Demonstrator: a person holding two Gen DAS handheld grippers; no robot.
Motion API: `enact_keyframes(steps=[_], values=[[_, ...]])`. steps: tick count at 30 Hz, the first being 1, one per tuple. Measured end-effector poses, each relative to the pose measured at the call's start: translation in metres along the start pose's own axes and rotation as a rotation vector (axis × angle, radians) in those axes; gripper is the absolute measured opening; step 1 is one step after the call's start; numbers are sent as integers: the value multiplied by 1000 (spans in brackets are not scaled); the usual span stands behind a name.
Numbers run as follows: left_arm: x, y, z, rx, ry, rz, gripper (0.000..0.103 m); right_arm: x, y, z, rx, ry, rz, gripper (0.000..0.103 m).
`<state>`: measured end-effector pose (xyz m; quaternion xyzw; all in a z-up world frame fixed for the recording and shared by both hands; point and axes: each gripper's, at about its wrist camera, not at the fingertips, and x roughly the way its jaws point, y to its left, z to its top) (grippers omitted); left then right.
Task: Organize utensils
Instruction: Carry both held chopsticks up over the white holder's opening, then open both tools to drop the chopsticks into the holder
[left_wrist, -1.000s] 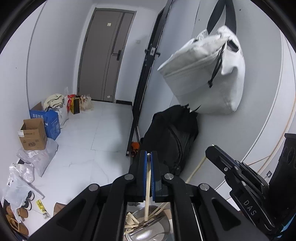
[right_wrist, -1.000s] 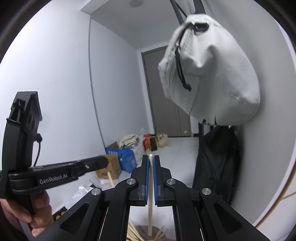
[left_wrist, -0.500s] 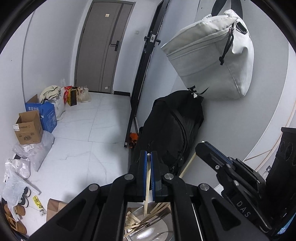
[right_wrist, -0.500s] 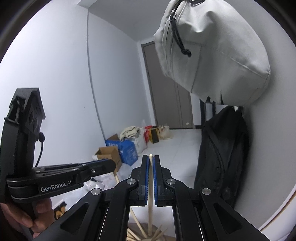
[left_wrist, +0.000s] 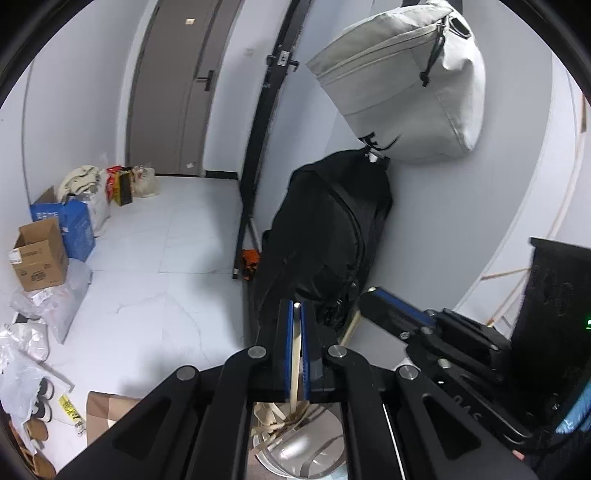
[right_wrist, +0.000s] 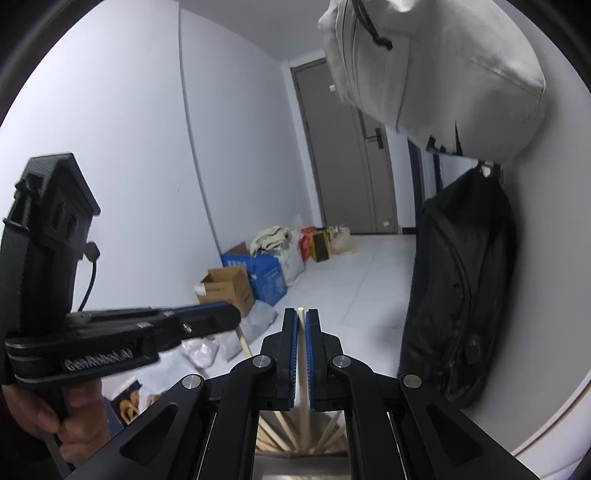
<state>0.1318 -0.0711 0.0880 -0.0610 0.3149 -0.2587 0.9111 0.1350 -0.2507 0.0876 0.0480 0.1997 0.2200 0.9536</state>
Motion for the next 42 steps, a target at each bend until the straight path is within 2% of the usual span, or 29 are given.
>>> enact_keyframes(steps=[4, 10, 14, 18, 22, 26, 32, 34, 37, 40, 41, 42], values=[[0, 1, 3, -4, 12, -14, 0, 0, -1, -7, -18, 5, 5, 4], [4, -9, 5, 55, 26, -32, 0, -2, -1, -12, -24, 10, 17, 4], [4, -12, 4, 58, 29, -56, 0, -2, -1, -15, -31, 16, 21, 4], [3, -13, 4, 74, 38, -42, 0, -2, 0, -17, -48, 27, 17, 4], [2, -8, 7, 50, 60, -39, 0, -11, -4, -13, -36, -8, 2, 4], [0, -5, 7, 4, 70, -78, 0, -21, -4, -5, -44, -51, 0, 4], [10, -15, -18, 72, 126, -21, 0, -9, 0, -15, -87, 10, -4, 3], [9, -16, -21, 85, 133, -22, 0, -5, 0, -19, -90, 37, 13, 4], [19, -15, -20, 92, 200, -35, 0, -1, -1, -26, -91, 76, 11, 4], [18, -8, -18, 64, 201, -38, 0, -6, -6, -27, -54, 80, 11, 7], [17, -7, -17, 58, 203, -41, 2, -10, -9, -26, -41, 75, 19, 7], [16, -5, -15, 50, 204, -36, 11, -13, -10, -26, -31, 70, 23, 9]])
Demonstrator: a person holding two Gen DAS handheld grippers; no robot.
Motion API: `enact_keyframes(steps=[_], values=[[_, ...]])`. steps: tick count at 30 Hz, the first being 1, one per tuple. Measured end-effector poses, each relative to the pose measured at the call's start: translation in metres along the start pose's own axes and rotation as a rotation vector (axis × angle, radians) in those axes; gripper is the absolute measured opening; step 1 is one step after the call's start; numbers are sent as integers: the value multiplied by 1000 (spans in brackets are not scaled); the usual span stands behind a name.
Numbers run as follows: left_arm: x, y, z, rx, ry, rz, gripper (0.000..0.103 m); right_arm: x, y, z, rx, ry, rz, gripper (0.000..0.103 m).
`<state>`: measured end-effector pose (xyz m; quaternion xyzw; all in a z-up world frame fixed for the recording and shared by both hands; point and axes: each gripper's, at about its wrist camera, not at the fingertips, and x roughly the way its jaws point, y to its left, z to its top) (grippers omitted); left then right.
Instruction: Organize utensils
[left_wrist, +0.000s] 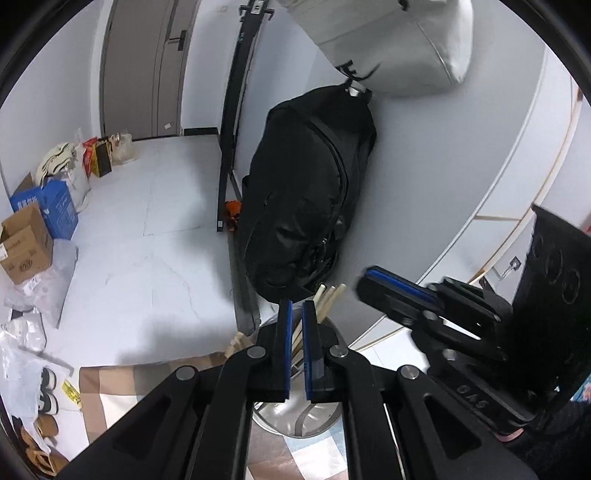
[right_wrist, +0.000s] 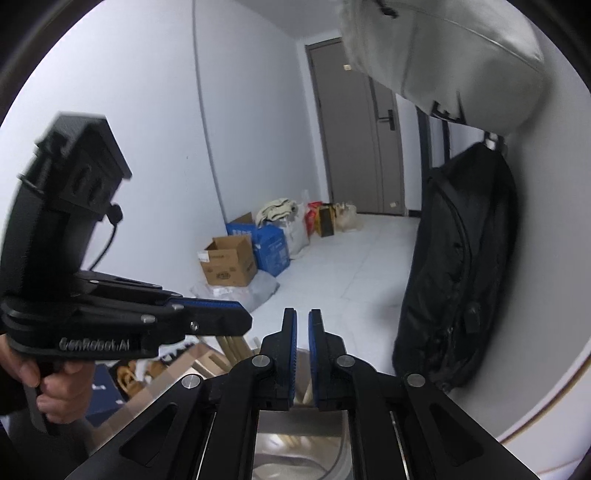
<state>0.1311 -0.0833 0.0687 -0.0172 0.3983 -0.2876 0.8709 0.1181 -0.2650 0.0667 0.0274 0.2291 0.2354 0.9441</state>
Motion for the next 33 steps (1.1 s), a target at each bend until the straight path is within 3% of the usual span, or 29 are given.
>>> enact_keyframes(steps=[1, 2, 3, 6, 8, 11, 15, 20, 24, 27, 33], values=[[-3, 2, 2, -8, -5, 2, 17, -4, -2, 1, 12, -5, 3, 12], [-7, 3, 2, -16, -19, -4, 31, -9, -3, 2, 23, -13, 7, 22], [-11, 4, 2, -27, -41, -8, 38, -13, -4, 3, 38, -26, 18, 32], [-22, 2, 5, -39, -95, 8, 46, -27, -1, 7, 49, -46, 19, 45], [-30, 0, 4, -49, -122, 41, 46, -35, 2, 6, 53, -59, 19, 49], [-38, 0, 0, -56, -156, 96, 50, -46, 8, 6, 72, -78, 10, 64], [-53, -2, -10, -81, -213, 162, 65, -61, 14, 3, 100, -104, 0, 72], [-70, -5, -22, -91, -277, 235, 68, -85, 27, -5, 109, -139, -21, 83], [-86, -11, -35, -90, -332, 278, 81, -103, 40, -15, 107, -164, -34, 90], [-97, -18, -46, -66, -380, 305, 82, -113, 47, -21, 107, -184, -40, 99], [-112, -24, -70, -36, -434, 336, 93, -132, 66, -39, 73, -213, -62, 103]])
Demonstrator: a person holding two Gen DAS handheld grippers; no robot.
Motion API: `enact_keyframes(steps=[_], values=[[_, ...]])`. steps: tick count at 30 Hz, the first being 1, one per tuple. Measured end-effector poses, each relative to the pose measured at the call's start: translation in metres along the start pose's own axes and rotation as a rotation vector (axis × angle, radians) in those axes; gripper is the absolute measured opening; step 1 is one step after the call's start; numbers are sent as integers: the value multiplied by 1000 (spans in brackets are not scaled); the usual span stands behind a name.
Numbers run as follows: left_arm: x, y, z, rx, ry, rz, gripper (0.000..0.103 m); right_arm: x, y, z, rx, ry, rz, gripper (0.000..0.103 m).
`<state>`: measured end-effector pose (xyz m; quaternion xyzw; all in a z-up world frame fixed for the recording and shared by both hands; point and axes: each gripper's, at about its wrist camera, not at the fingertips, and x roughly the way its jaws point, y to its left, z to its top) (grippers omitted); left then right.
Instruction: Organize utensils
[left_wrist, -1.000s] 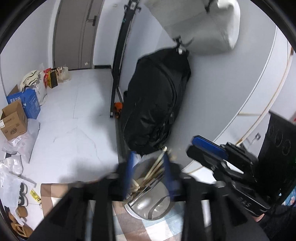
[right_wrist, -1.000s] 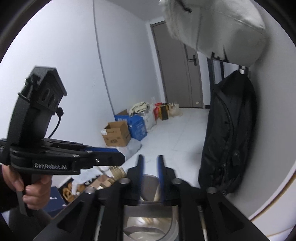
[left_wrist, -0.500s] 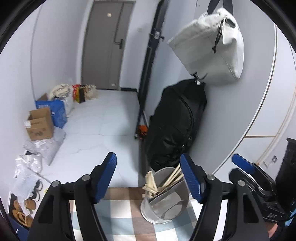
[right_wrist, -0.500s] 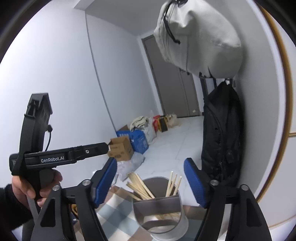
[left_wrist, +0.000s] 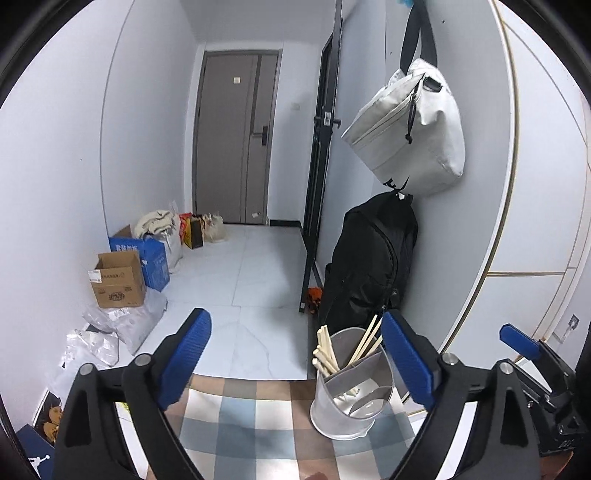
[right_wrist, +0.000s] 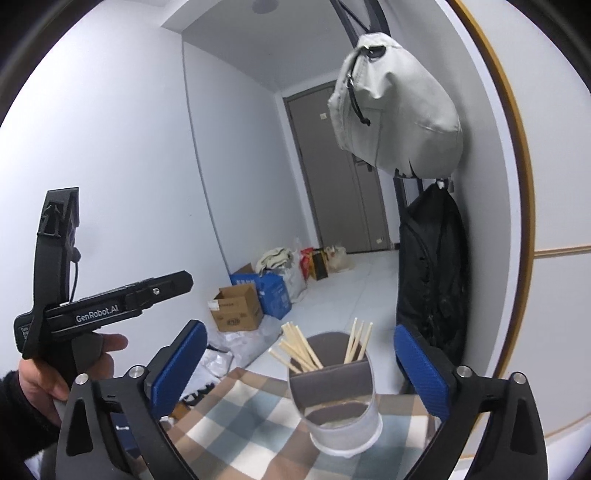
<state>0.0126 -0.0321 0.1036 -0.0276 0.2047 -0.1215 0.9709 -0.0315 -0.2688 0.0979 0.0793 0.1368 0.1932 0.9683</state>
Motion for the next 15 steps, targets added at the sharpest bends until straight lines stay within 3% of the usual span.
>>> enact_keyframes(steps=[15], values=[[-17, 17, -66, -8, -24, 68, 94, -29, 9, -54, 0, -22, -63, 103]])
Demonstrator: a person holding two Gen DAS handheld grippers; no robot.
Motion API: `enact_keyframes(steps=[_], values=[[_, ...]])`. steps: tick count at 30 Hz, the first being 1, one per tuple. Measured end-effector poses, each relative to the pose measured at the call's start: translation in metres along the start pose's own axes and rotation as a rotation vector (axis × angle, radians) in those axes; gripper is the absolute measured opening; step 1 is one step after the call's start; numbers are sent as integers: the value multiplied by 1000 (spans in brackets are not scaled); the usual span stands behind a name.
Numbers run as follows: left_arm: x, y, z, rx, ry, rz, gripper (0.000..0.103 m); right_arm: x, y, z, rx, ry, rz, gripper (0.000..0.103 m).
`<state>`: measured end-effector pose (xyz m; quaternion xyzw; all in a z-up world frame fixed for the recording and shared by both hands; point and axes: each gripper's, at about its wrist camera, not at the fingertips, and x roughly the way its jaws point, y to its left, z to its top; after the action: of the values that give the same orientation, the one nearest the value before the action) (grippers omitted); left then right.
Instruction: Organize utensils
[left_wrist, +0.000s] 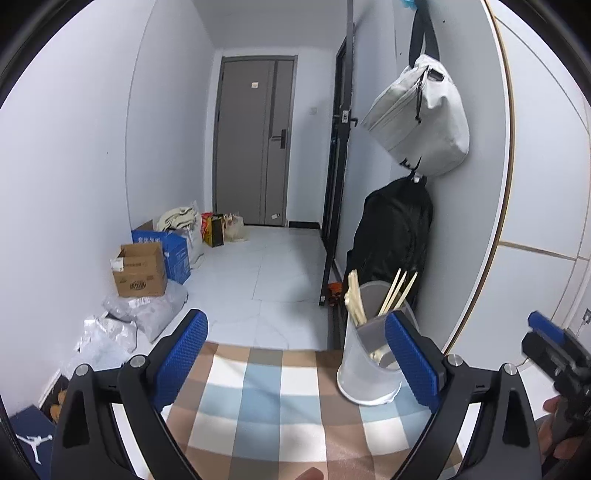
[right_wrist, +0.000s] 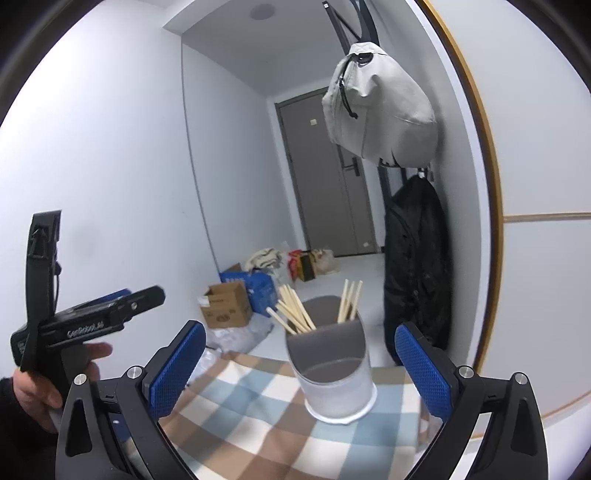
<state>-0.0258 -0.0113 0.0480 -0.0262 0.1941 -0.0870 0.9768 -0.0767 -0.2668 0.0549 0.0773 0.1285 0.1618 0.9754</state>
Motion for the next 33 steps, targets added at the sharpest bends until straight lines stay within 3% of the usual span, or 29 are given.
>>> enact_keyframes(steps=[5, 16, 33], values=[[11, -2, -18, 1, 17, 16, 94, 2, 1, -5, -28, -12, -23, 103], [5, -1, -14, 2, -33, 25, 94, 11, -1, -9, -25, -1, -24, 103], [4, -3, -17, 2, -32, 28, 94, 11, 5, -11, -60, 2, -22, 103]])
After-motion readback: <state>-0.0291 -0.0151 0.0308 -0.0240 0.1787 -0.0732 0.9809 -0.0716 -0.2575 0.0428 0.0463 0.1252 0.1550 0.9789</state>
